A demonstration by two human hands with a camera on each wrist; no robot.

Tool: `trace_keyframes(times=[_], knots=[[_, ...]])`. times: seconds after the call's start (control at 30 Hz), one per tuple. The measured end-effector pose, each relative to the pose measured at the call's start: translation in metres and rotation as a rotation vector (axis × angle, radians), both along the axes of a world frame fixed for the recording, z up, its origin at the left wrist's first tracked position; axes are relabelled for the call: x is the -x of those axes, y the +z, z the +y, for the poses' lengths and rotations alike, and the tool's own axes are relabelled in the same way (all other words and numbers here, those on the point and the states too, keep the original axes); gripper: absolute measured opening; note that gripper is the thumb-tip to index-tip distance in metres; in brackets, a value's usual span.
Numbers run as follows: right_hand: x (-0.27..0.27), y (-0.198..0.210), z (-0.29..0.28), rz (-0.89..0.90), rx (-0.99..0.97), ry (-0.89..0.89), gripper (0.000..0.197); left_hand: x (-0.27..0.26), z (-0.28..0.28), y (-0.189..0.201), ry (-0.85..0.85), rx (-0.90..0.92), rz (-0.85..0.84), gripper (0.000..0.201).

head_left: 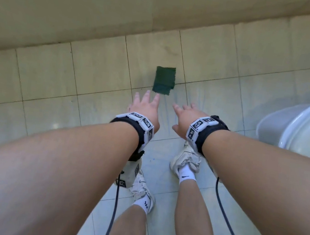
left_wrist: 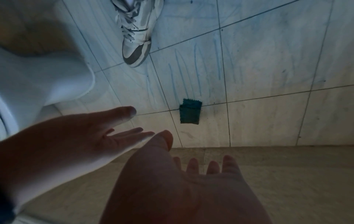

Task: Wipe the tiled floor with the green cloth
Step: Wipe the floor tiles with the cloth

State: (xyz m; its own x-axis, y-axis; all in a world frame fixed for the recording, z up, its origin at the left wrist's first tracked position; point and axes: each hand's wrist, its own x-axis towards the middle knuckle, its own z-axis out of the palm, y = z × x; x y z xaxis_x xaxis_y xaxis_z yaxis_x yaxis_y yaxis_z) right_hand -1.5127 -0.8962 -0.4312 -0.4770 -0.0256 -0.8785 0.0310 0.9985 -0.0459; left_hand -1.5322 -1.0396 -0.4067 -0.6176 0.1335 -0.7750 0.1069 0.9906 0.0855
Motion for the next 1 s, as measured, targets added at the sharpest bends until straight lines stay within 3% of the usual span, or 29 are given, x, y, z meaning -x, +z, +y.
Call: trace_keyframes(times=[0.33, 0.6, 1.0], knots=[[-0.056, 0.016, 0.025, -0.014, 0.054, -0.006, 0.080, -0.048, 0.031, 0.009, -0.031, 0.095, -0.028, 0.082], [-0.070, 0.022, 0.065, 0.043, 0.043, 0.099, 0.082, -0.094, 0.064, 0.013, 0.129, 0.113, -0.041, 0.079], [-0.103, -0.011, 0.047, 0.031, 0.026, 0.169, 0.082, -0.143, 0.023, -0.007, 0.155, 0.124, -0.043, 0.076]])
